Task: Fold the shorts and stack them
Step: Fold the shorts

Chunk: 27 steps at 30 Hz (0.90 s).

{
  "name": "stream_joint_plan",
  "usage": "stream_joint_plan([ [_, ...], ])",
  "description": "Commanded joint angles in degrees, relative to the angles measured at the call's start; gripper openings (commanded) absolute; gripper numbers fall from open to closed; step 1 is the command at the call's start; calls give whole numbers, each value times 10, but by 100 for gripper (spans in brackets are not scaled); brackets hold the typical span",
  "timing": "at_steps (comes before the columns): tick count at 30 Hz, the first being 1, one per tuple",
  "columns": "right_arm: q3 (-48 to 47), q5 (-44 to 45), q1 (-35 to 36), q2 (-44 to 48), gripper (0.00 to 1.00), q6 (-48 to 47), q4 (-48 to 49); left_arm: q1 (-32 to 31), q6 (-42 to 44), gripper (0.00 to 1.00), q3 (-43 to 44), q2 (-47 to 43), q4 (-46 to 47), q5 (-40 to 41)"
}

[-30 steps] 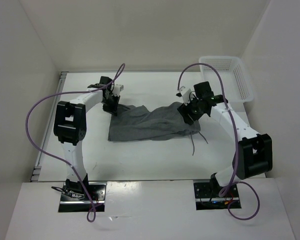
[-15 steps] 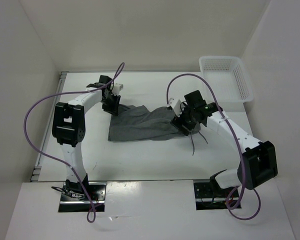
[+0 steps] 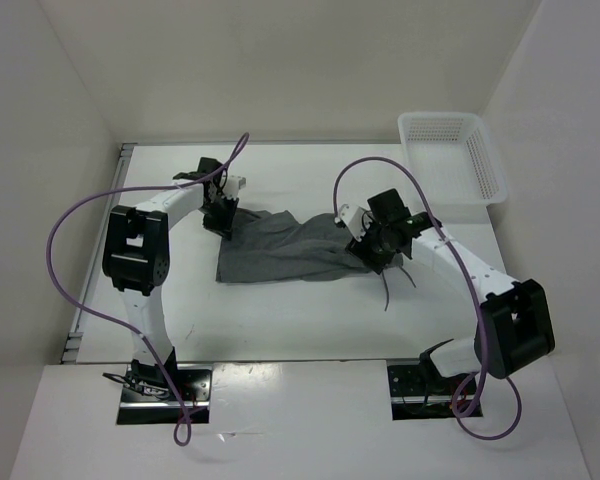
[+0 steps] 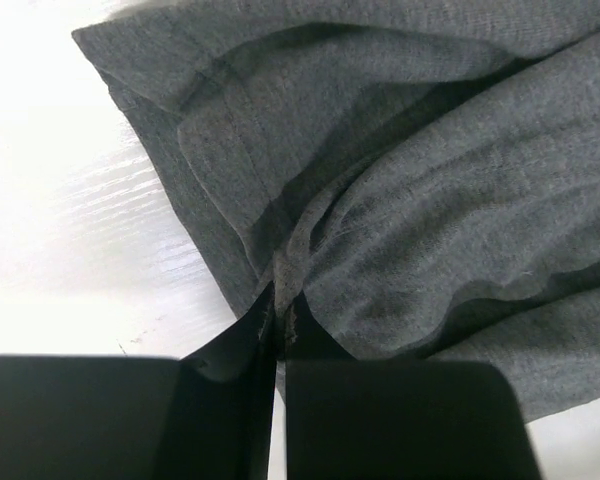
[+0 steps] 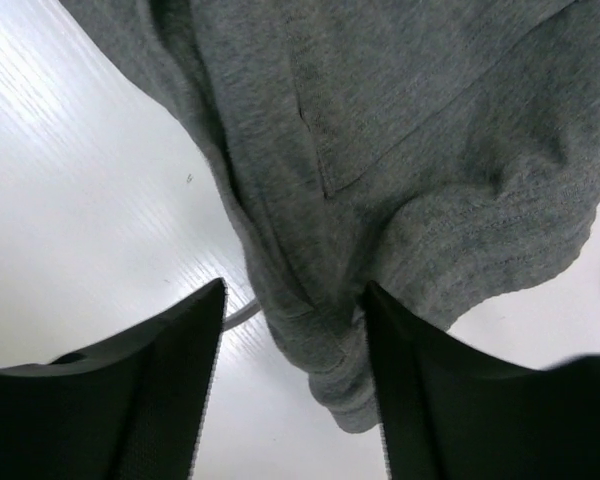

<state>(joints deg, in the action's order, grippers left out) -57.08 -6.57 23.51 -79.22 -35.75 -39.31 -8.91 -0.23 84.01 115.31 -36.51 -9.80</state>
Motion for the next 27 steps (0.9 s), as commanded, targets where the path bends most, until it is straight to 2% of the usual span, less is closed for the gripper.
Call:
stream_joint_plan([
  [1, 14, 15, 5, 1, 60, -9, 24, 1, 2, 2, 17, -31, 2, -15],
  [3, 21, 30, 10, 1, 54, -14, 38, 1, 2, 1, 24, -31, 2, -15],
  [4, 28, 36, 10, 1, 46, -14, 49, 1, 2, 0, 30, -37, 2, -15],
  [7, 28, 52, 10, 1, 30, -14, 57, 1, 2, 0, 41, -43, -4, -15],
  [14, 38, 57, 10, 1, 3, -20, 73, 1, 2, 0, 60, -59, -22, -15],
  [16, 38, 57, 10, 1, 0, -25, 73, 1, 2, 0, 66, -64, -27, -15],
  [21, 38, 63, 10, 1, 0, -30, 78, 1, 2, 0, 109, -64, -24, -15],
  [27, 38, 63, 10, 6, 0, -30, 78, 6, 2, 0, 158, -20, -2, 6],
])
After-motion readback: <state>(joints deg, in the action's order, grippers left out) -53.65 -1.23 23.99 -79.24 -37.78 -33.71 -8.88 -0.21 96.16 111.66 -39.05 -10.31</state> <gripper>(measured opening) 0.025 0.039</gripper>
